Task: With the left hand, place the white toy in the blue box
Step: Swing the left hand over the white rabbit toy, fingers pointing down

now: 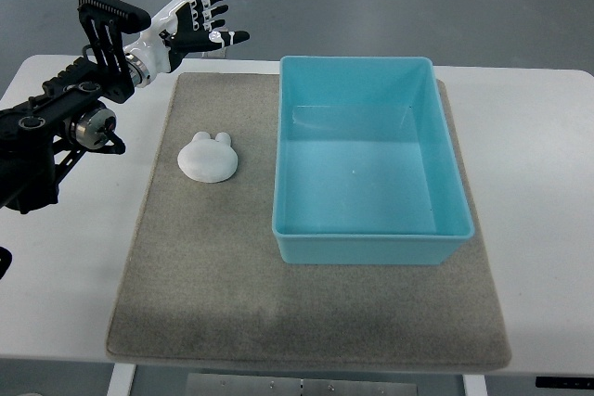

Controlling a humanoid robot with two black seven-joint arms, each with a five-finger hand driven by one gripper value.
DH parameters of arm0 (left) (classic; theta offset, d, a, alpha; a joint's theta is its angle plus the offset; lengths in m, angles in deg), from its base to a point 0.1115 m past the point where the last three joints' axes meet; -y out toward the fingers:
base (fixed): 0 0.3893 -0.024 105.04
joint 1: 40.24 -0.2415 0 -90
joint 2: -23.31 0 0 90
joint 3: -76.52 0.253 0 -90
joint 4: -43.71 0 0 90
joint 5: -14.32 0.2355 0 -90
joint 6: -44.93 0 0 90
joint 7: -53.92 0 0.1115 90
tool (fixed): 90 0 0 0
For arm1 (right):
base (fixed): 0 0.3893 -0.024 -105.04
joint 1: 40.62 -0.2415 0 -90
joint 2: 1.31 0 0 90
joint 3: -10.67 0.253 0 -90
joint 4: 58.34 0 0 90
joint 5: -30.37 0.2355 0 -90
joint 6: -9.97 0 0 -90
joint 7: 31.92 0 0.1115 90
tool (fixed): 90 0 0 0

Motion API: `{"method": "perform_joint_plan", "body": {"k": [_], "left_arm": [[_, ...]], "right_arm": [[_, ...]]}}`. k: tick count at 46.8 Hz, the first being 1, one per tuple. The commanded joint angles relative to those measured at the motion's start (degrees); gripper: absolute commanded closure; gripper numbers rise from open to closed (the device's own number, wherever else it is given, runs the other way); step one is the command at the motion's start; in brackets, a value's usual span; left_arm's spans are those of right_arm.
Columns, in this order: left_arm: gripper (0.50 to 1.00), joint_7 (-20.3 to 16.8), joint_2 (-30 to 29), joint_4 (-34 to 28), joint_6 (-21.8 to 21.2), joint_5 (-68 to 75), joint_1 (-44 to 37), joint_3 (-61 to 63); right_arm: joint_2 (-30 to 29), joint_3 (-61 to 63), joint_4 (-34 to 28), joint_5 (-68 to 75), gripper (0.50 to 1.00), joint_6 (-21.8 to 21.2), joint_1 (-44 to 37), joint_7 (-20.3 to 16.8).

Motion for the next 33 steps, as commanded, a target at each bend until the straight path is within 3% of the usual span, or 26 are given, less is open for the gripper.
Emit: {"method": "perform_joint_plan", "body": {"k": [1, 17, 33], "left_arm": [[0.51, 1.82, -3.05, 3.09, 0.53, 1.07, 1.39, 3.11], [0.51, 4.55, -14.13, 14.17, 1.94, 1.68, 10.36, 20.95], [0.51, 3.85, -19.58, 20.33, 5.63, 19.6, 12.73, 24.92]], "right_arm": [[0.0, 0.0, 0.0, 0.01, 0.564, 0.0, 0.0, 0.0], [0.0, 0.0, 0.0, 0.01, 0.564, 0.0, 0.0, 0.0], [0.0, 0.0, 0.0, 0.01, 0.564, 0.0, 0.0, 0.0]]}}
